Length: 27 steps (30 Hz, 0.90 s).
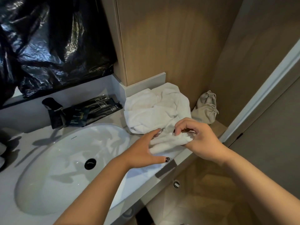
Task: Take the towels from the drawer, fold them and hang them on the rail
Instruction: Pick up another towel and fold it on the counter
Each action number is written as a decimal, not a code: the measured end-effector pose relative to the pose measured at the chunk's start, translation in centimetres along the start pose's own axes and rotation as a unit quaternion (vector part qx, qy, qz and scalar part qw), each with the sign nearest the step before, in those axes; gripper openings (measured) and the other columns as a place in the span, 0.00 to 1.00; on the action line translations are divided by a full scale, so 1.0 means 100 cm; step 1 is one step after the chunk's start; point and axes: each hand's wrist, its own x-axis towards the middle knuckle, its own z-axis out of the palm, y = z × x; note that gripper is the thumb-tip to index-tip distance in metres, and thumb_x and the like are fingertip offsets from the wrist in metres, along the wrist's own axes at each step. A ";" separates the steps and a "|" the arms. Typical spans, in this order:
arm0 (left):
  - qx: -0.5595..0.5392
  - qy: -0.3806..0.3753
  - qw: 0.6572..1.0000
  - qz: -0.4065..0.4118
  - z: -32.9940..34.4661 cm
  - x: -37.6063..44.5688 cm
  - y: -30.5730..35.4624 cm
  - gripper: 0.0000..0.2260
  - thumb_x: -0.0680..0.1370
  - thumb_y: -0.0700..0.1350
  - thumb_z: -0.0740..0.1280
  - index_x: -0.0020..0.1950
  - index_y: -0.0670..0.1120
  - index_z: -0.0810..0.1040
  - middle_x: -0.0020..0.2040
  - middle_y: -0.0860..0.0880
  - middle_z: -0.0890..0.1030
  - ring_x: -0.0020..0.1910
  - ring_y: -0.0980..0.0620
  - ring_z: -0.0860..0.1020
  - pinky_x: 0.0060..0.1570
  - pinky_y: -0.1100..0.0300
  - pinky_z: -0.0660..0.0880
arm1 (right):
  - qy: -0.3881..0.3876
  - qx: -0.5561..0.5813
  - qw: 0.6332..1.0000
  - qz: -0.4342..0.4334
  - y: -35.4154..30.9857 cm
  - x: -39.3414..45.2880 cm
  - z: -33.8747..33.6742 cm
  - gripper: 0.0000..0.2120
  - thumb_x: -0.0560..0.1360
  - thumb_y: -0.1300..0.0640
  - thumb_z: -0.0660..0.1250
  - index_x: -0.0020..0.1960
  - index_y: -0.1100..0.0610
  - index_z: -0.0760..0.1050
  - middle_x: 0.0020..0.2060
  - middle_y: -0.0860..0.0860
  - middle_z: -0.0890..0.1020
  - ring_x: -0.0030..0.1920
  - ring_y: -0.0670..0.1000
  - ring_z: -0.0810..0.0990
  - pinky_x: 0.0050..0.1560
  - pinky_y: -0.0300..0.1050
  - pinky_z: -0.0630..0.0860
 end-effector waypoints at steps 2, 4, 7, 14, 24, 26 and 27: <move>0.022 0.003 1.000 0.004 -0.007 0.002 0.008 0.38 0.66 0.64 0.75 0.73 0.60 0.66 0.67 0.62 0.73 0.65 0.61 0.73 0.64 0.60 0.73 | 0.001 -0.018 0.999 -0.037 -0.011 0.002 -0.003 0.15 0.66 0.76 0.73 0.45 0.58 0.81 0.46 0.52 0.81 0.51 0.51 0.80 0.53 0.46 0.77; 0.031 0.022 0.999 0.020 -0.013 -0.002 0.014 0.30 0.66 0.65 0.71 0.67 0.60 0.73 0.59 0.63 0.79 0.57 0.63 0.77 0.57 0.60 0.76 | 0.021 -0.025 0.998 -0.055 -0.017 0.003 -0.007 0.16 0.67 0.75 0.74 0.47 0.57 0.81 0.47 0.51 0.81 0.51 0.52 0.80 0.54 0.49 0.77; 0.027 0.094 0.995 0.035 -0.016 -0.011 0.027 0.21 0.68 0.67 0.66 0.58 0.61 0.74 0.51 0.63 0.80 0.50 0.66 0.77 0.46 0.66 0.74 | 0.129 -0.079 0.988 -0.034 -0.026 0.008 0.000 0.18 0.69 0.67 0.76 0.53 0.51 0.78 0.53 0.45 0.79 0.57 0.47 0.76 0.59 0.47 0.76; 0.065 0.312 0.947 0.045 -0.027 -0.030 0.062 0.13 0.72 0.57 0.66 0.53 0.54 0.71 0.44 0.55 0.78 0.43 0.53 0.77 0.36 0.60 0.73 | 0.246 0.057 0.967 0.020 -0.072 0.024 0.039 0.15 0.73 0.54 0.74 0.56 0.51 0.73 0.51 0.46 0.78 0.50 0.45 0.78 0.47 0.35 0.77; -0.315 0.215 0.902 0.201 -0.039 -0.069 0.096 0.18 0.72 0.57 0.66 0.62 0.63 0.78 0.59 0.60 0.82 0.61 0.60 0.78 0.55 0.69 0.74 | 0.230 0.187 0.954 -0.042 -0.119 0.047 0.041 0.04 0.72 0.57 0.68 0.46 0.52 0.80 0.39 0.44 0.83 0.40 0.43 0.80 0.40 0.35 0.74; -0.337 0.263 0.881 0.201 -0.031 -0.070 0.101 0.19 0.72 0.55 0.68 0.63 0.58 0.75 0.56 0.63 0.82 0.58 0.63 0.79 0.51 0.71 0.74 | 0.221 0.220 0.949 -0.054 -0.123 0.046 0.044 0.05 0.73 0.58 0.66 0.46 0.52 0.80 0.40 0.45 0.83 0.40 0.45 0.80 0.39 0.36 0.75; -0.342 0.279 0.875 0.202 -0.028 -0.070 0.104 0.19 0.73 0.53 0.69 0.64 0.56 0.73 0.56 0.63 0.82 0.57 0.63 0.79 0.50 0.71 0.75 | 0.223 0.233 0.945 -0.058 -0.125 0.045 0.045 0.05 0.73 0.58 0.66 0.47 0.52 0.80 0.40 0.45 0.83 0.41 0.45 0.80 0.39 0.38 0.76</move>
